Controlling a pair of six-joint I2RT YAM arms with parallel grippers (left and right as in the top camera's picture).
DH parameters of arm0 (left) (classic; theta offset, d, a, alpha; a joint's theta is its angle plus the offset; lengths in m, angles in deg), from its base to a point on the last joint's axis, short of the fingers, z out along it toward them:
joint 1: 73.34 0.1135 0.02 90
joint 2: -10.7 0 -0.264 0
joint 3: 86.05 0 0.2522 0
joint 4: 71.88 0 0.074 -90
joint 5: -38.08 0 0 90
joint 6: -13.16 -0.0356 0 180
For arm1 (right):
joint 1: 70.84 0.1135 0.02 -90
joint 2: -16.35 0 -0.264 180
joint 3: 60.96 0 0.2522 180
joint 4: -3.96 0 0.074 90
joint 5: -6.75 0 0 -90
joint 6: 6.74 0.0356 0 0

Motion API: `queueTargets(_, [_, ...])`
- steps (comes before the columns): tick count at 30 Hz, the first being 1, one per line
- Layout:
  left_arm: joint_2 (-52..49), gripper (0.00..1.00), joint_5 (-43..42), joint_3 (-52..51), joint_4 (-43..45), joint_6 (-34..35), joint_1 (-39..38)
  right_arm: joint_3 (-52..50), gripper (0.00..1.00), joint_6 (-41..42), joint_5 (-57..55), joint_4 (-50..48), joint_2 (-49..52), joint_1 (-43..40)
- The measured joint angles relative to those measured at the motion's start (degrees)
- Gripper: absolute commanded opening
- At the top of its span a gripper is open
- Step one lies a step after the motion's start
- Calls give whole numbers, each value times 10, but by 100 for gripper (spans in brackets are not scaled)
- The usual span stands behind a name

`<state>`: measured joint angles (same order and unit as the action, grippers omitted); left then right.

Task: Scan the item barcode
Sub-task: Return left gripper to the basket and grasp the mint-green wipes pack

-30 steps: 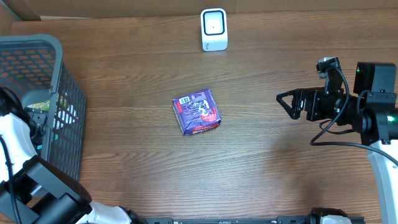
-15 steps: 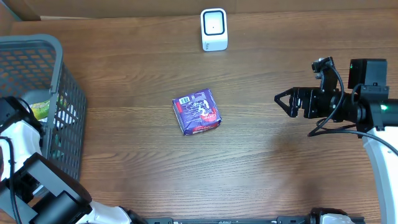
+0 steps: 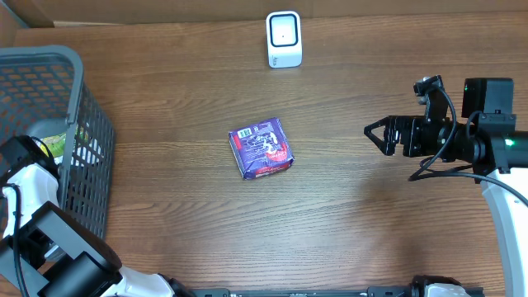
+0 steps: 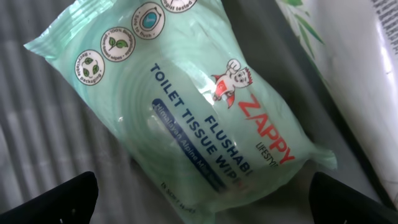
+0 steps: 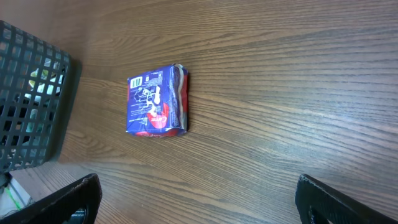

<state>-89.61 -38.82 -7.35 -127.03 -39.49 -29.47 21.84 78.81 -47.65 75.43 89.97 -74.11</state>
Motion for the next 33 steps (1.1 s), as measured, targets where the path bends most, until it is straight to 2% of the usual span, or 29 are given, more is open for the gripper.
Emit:
queueTargets(11, [0,100,0,0,43,12,16,0,100,0,0,0,0,0])
queueTargets(17, [-22,96,0,0,56,21,17,0,100,0,0,0,0,0])
queueTargets(18, [-33,92,0,0,57,22,17,0,100,0,0,0,0,0])
queueTargets(22, [-51,40,0,12,68,31,17,0,100,0,0,1,0,0])
queueTargets(24, [-55,26,2,16,69,33,17,0,100,0,0,1,0,0])
queueTargets(29, [-56,7,2,20,66,32,17,0,100,0,0,1,0,0])
queueTargets(33, [-56,5,-11,31,40,21,19,0,100,0,0,1,0,0])
